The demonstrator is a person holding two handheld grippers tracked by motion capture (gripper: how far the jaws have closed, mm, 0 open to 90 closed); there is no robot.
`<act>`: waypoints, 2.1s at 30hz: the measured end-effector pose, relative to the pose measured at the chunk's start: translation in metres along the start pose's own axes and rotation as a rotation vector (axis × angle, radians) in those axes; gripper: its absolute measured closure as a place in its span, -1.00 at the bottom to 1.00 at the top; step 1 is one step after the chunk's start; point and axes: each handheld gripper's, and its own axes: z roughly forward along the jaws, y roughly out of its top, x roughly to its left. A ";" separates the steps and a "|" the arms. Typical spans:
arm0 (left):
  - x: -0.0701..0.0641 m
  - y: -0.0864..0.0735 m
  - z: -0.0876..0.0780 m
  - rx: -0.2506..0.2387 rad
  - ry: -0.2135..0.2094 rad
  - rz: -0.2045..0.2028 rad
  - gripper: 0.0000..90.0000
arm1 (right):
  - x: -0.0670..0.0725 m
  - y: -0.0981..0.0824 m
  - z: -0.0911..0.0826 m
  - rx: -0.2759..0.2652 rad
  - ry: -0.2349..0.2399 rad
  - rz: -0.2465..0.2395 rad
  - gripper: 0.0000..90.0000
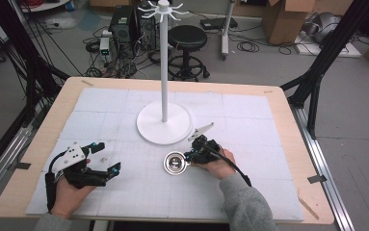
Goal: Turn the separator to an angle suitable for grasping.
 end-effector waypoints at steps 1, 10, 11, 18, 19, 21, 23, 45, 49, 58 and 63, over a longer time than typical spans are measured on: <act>0.000 0.000 0.000 0.000 0.000 0.001 -0.92 | 0.001 -0.001 0.000 -0.002 0.003 -0.003 1.00; 0.000 0.000 0.000 0.004 0.000 0.002 -0.92 | 0.005 -0.013 -0.004 -0.043 0.049 0.018 1.00; 0.000 0.000 0.000 0.003 0.001 -0.001 -0.92 | 0.006 -0.014 -0.005 -0.035 0.051 0.012 1.00; 0.000 0.000 0.000 0.005 0.000 -0.002 -0.92 | 0.015 -0.018 -0.009 -0.019 0.065 -0.011 1.00; 0.000 0.000 0.000 0.004 0.001 -0.001 -0.92 | 0.016 -0.019 -0.009 -0.020 0.061 -0.011 1.00; 0.000 0.000 0.000 0.004 0.000 -0.001 -0.92 | 0.018 -0.022 -0.011 -0.018 0.074 -0.030 1.00; 0.000 0.000 0.000 0.003 0.001 0.000 -0.92 | 0.021 -0.025 -0.013 -0.018 0.078 -0.041 1.00; 0.001 0.000 0.002 0.002 0.001 0.003 -0.92 | 0.035 -0.043 -0.037 -0.083 0.054 -0.074 1.00; 0.001 0.000 0.003 -0.001 -0.001 -0.002 -0.92 | 0.031 -0.051 -0.053 -0.134 0.045 -0.047 1.00; 0.001 0.000 0.004 -0.009 -0.003 -0.006 -0.92 | 0.034 -0.093 -0.081 -0.160 0.034 -0.006 1.00; 0.002 0.000 0.006 -0.019 -0.008 -0.013 -0.92 | 0.036 -0.109 -0.086 -0.141 0.016 0.020 1.00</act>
